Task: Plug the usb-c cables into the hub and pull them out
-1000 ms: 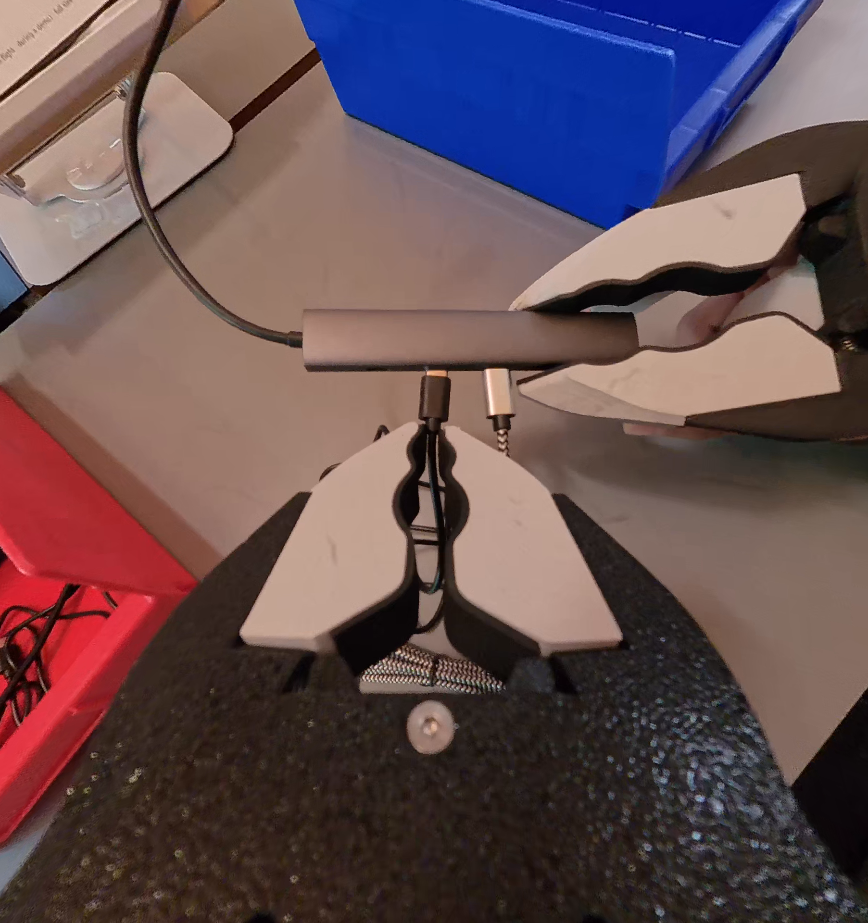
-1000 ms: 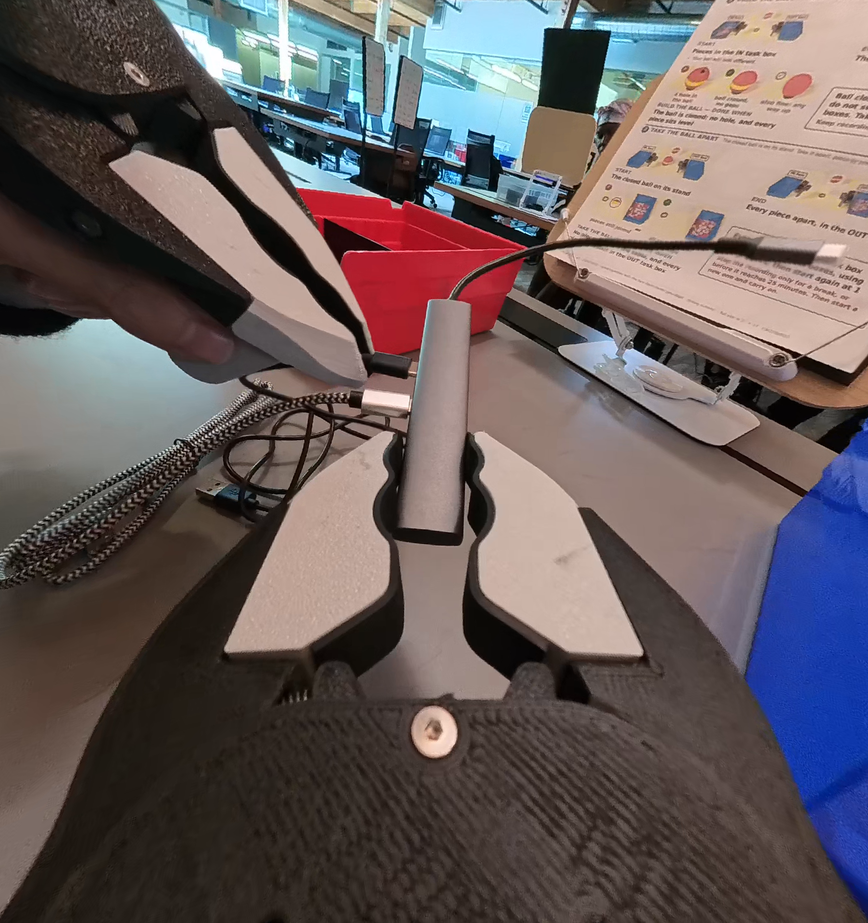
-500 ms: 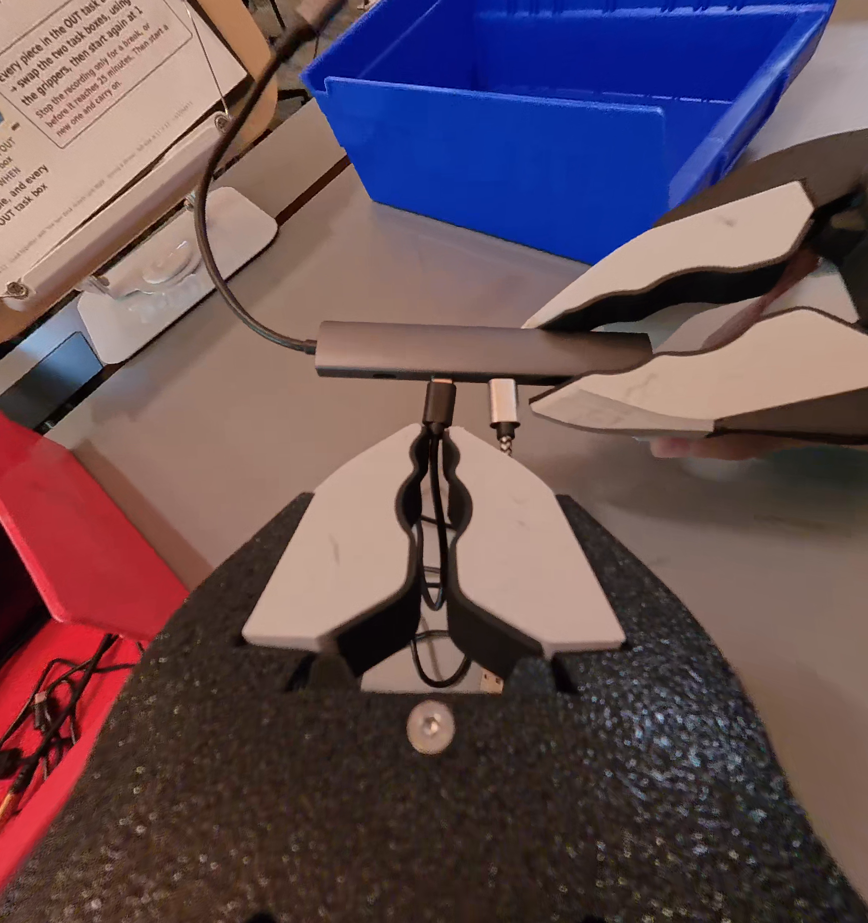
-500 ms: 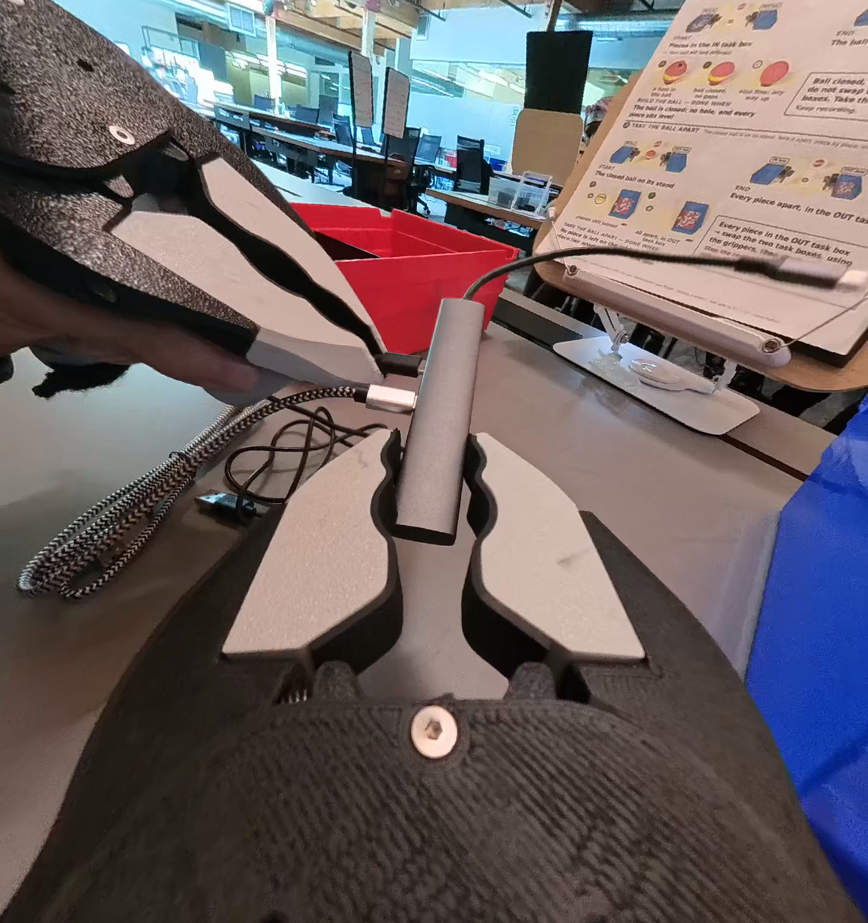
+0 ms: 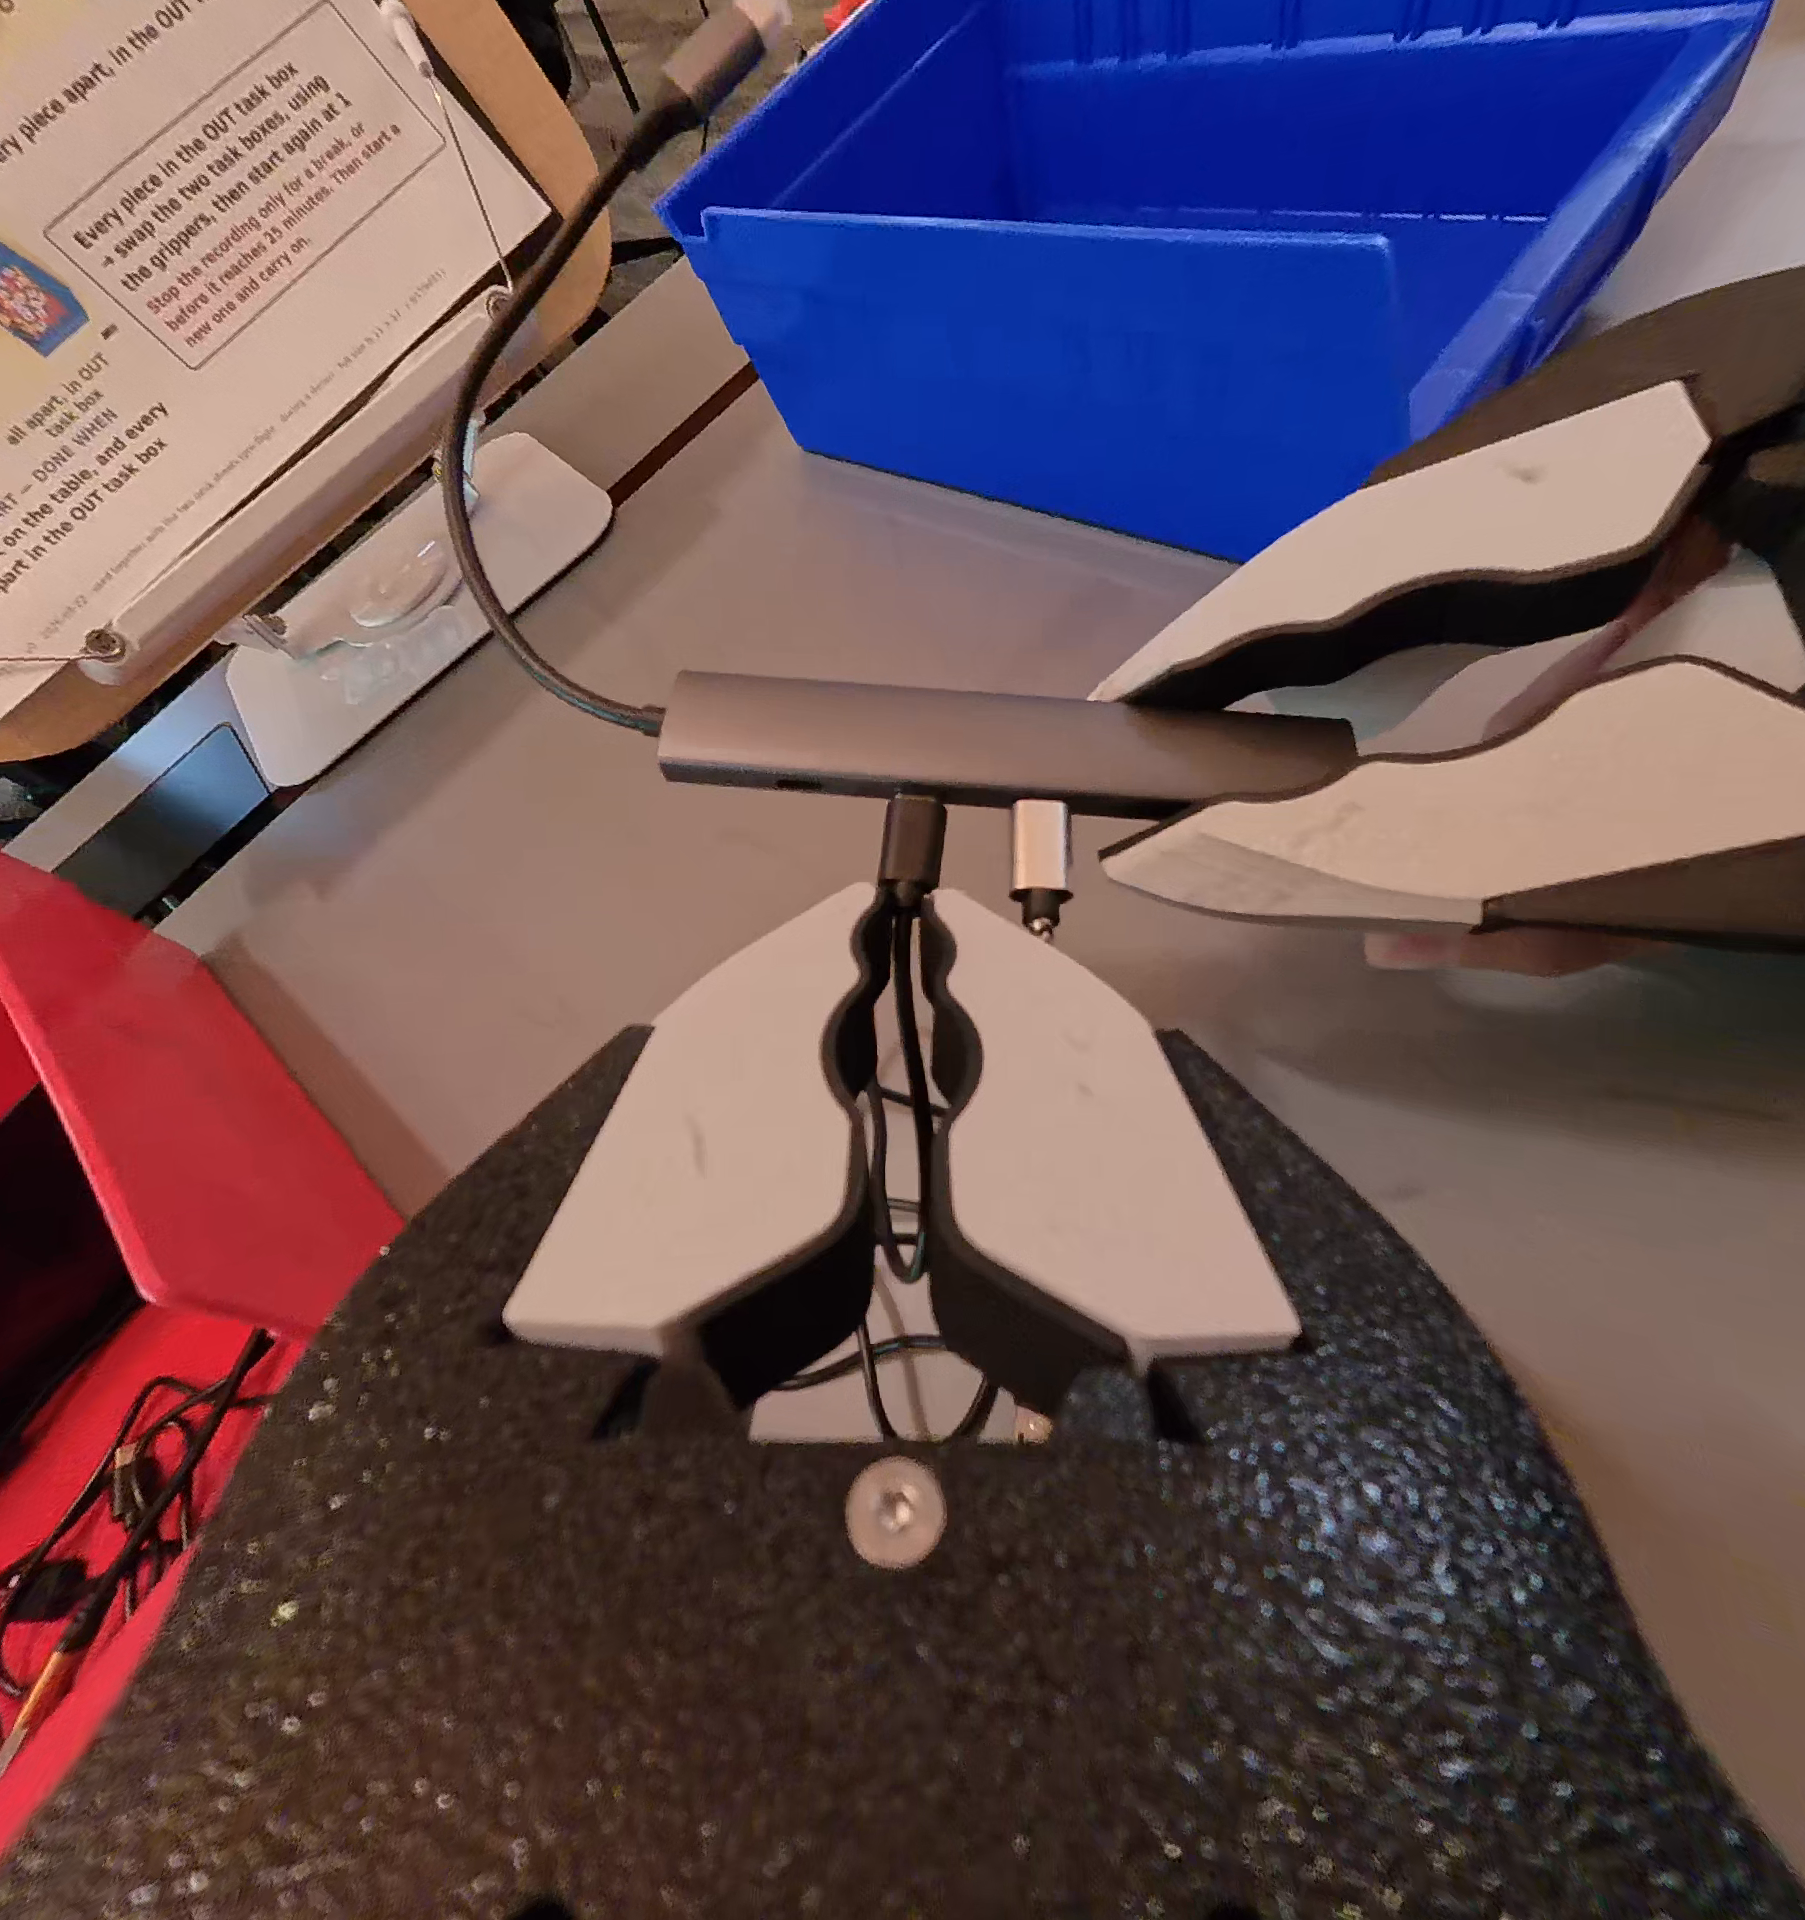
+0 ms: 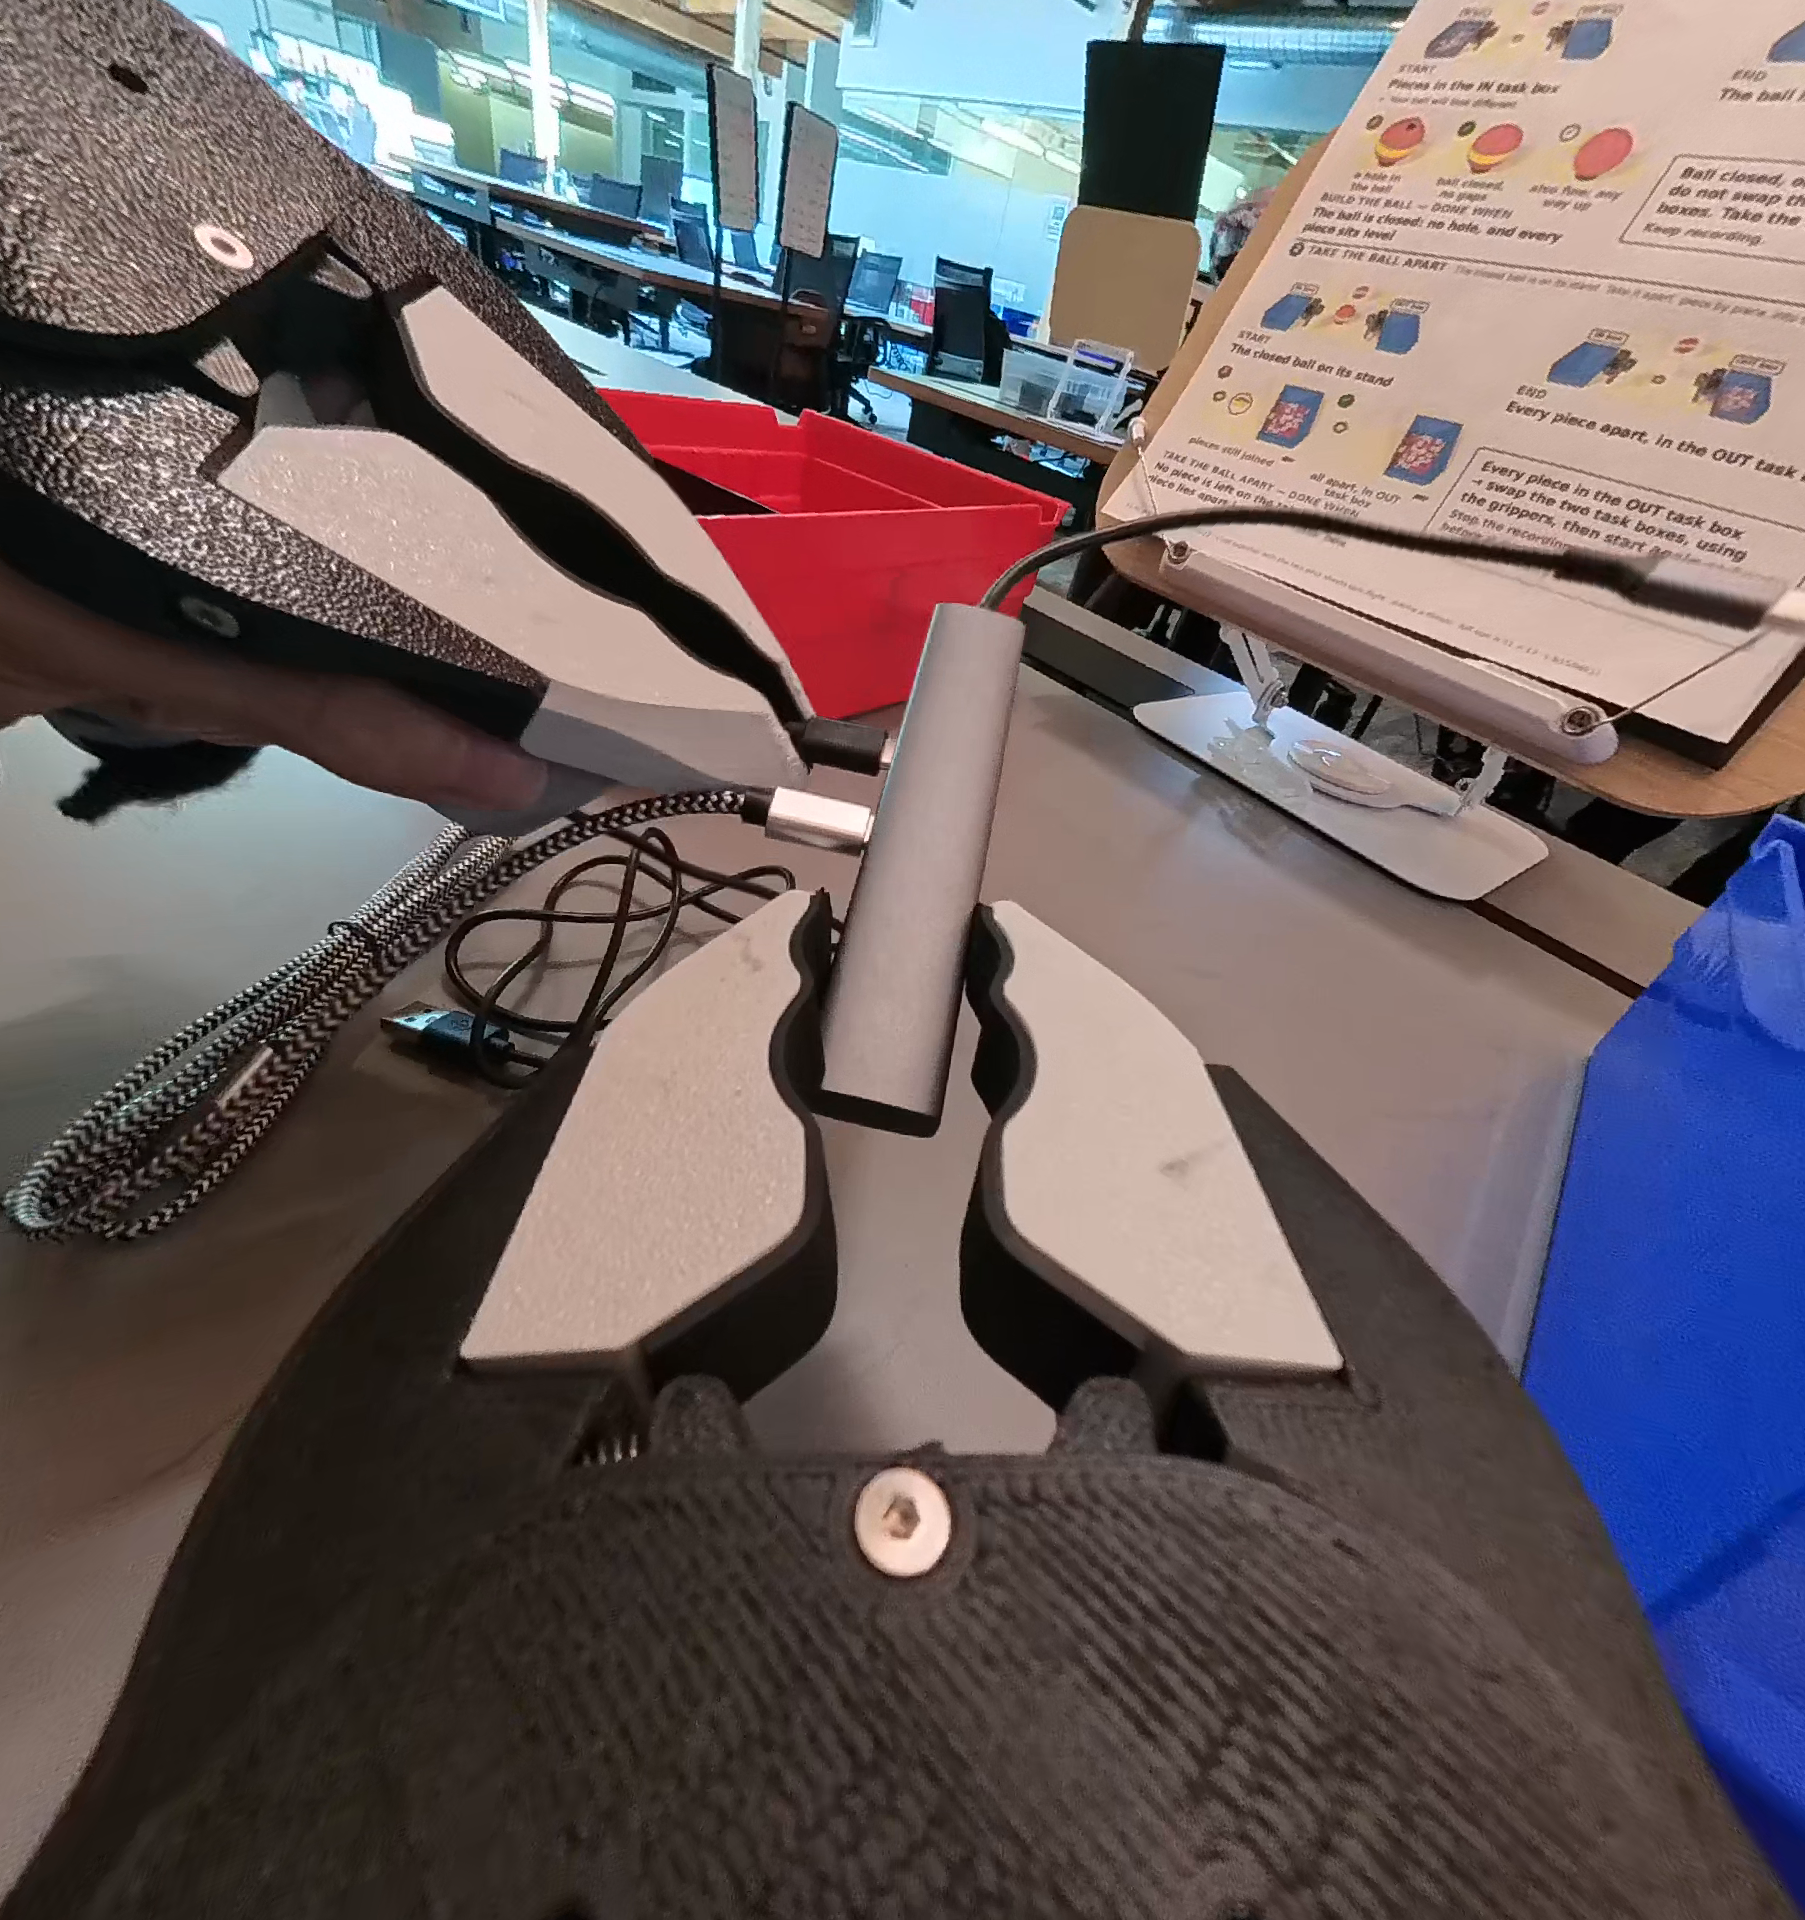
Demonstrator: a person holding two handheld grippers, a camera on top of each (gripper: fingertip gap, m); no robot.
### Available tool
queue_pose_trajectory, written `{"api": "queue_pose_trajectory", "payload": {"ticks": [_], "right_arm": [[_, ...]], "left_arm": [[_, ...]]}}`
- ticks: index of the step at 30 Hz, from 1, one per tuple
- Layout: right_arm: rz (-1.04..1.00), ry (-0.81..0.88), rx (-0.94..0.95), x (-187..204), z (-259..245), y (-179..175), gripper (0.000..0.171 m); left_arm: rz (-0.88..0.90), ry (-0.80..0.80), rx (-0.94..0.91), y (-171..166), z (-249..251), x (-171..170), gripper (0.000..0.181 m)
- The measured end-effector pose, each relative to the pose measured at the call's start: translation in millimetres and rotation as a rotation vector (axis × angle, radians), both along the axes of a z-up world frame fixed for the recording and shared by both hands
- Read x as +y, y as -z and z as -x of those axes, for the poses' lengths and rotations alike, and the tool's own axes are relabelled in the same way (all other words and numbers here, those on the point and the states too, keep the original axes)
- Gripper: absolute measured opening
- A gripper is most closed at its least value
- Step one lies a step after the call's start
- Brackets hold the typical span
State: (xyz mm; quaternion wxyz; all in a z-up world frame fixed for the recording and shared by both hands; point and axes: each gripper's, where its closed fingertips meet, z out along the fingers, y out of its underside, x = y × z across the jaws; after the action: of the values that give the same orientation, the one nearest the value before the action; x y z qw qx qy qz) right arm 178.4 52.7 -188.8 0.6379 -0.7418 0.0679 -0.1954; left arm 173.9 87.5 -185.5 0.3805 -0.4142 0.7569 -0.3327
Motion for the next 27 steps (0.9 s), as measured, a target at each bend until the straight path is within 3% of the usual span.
{"api": "queue_pose_trajectory", "payload": {"ticks": [6,12,20,27], "right_arm": [[0.008,-0.001,0.002,-0.1,-0.2,1.1,0.026],[-0.013,-0.014,0.028,-1.8,-1.2,-0.7,0.027],[-0.159,-0.016,0.132,-13.4,-12.4,-14.0,0.024],[-0.253,-0.001,0.142,-20.1,-16.4,-23.2,0.028]], "left_arm": [[-0.024,0.004,-0.025,-1.4,-1.3,-0.7,0.003],[0.058,0.04,-0.115,-12.4,-4.0,-6.4,0.004],[0.105,0.006,-0.182,-15.1,-9.8,-16.6,0.003],[0.308,0.004,-0.187,-16.2,-11.6,-23.5,0.003]]}}
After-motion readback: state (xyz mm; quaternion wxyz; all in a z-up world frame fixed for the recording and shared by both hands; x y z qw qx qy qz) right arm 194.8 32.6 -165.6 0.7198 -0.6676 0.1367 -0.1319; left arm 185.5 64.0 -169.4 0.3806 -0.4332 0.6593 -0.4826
